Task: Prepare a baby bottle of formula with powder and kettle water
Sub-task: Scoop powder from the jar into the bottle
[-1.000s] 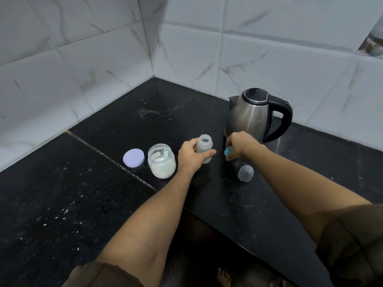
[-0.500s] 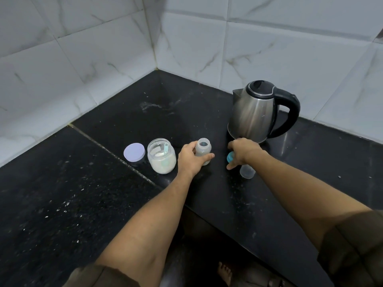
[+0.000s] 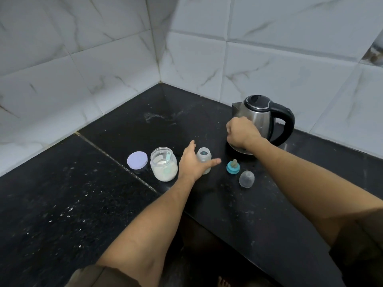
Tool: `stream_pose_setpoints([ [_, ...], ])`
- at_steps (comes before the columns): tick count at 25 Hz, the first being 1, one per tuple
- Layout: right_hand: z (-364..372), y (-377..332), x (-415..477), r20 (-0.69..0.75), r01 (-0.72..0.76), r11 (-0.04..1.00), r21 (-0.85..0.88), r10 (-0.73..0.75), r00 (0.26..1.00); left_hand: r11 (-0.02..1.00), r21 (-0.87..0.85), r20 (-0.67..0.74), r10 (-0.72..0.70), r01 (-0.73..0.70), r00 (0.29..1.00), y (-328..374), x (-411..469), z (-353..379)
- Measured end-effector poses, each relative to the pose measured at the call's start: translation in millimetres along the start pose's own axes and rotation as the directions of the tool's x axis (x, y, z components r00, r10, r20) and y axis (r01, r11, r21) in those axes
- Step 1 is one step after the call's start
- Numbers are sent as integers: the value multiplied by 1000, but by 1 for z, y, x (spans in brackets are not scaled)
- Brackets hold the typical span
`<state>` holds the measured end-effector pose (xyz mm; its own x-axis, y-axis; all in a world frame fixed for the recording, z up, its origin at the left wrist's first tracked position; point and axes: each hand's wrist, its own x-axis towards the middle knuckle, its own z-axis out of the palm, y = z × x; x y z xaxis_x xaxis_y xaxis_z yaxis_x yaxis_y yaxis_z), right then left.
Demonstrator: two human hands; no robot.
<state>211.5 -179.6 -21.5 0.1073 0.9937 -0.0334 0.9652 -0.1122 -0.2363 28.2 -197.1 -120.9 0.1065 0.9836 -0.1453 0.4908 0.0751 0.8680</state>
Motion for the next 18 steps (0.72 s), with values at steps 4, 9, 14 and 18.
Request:
stream_pose_setpoints([
  [4,-19,-33,25,-109,177,973,148,-162,981,961,60,-247,277,-271,929,32,6,-31],
  [9,-25,-102,48,-35,405,890,208,-407,913,962,137,-531,273,-237,802,33,20,-115],
  [14,9,-160,56,335,632,768,105,-625,705,996,87,-340,52,-24,939,-15,15,-155],
  [18,30,-175,59,504,685,729,-17,-585,635,990,101,-50,-96,101,994,-30,27,-172],
])
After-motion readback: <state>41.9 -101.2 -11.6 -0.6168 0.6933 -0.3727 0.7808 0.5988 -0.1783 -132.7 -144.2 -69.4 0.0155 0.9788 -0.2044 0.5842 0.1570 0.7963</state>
